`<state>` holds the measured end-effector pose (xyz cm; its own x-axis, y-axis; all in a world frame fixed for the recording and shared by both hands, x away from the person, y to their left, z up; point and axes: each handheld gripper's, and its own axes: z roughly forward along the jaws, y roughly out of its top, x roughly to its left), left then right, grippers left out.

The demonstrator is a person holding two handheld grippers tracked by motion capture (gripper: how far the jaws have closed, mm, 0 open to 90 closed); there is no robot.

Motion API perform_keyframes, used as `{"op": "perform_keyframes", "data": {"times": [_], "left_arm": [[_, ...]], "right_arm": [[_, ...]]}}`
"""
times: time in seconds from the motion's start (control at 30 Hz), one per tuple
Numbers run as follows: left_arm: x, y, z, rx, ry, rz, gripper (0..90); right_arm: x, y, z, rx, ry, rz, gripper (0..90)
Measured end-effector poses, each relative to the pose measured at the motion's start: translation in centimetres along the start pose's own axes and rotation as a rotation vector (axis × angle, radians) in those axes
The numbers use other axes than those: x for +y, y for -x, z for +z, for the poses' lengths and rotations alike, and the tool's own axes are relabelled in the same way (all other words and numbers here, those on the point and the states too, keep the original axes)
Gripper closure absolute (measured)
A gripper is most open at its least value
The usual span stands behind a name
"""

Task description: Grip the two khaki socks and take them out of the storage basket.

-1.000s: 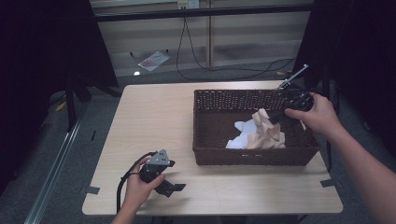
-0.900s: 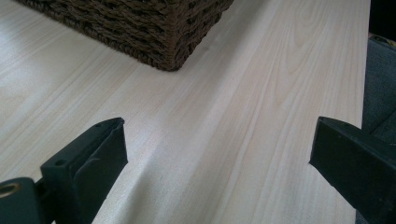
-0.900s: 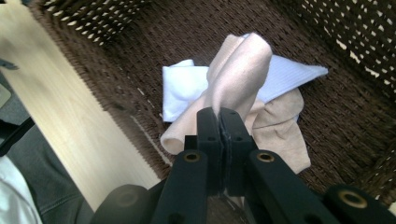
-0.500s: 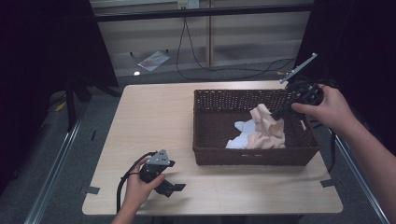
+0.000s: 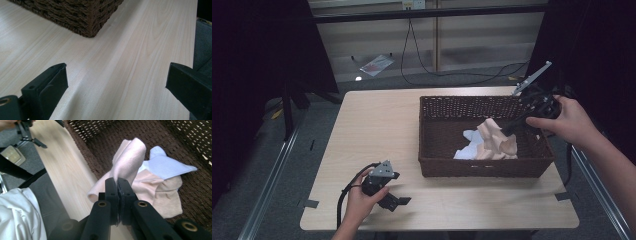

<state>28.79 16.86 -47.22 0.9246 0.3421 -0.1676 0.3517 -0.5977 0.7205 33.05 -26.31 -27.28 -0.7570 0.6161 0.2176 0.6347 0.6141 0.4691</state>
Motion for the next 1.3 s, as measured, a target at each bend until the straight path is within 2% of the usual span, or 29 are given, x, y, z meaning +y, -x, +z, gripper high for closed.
{"op": "perform_keyframes", "data": {"times": [0.03, 0.27, 0.67, 0.83, 0.87, 1.1, 1.23, 1.3], "left_arm": [[0.0, 0.0, 0.0, -0.001, -0.007, 0.005, 3.5], [0.0, 0.0, 0.0, -0.001, -0.001, -0.001, 3.5], [0.0, 0.0, 0.1, -0.002, -0.011, 0.010, 3.5], [0.0, 0.0, 0.0, 0.000, -0.008, 0.009, 3.5], [0.0, 0.0, 0.0, -0.001, -0.007, 0.006, 3.5], [0.0, 0.0, -0.2, 0.003, -0.002, 0.004, 3.5], [0.0, 0.0, -0.1, 0.003, -0.007, 0.011, 3.5], [0.0, 0.0, -0.1, 0.003, -0.010, 0.010, 3.5]], "right_arm": [[-0.2, -0.2, -0.3, 0.016, 0.012, -0.002, 88.6], [-0.9, -1.0, -0.4, 0.033, 0.013, -0.028, 88.5], [-2.0, -2.6, 0.5, 0.080, -0.010, -0.091, 88.5], [-2.2, -3.4, 1.4, 0.100, -0.029, -0.130, 88.4], [-2.3, -3.8, 1.8, 0.116, -0.032, -0.148, 88.4], [-2.9, -4.7, 4.0, 0.151, -0.072, -0.183, 88.1], [-3.1, -4.9, 4.9, 0.162, -0.082, -0.186, 87.8], [-3.4, -4.9, 5.6, 0.164, -0.099, -0.179, 82.4]]}}
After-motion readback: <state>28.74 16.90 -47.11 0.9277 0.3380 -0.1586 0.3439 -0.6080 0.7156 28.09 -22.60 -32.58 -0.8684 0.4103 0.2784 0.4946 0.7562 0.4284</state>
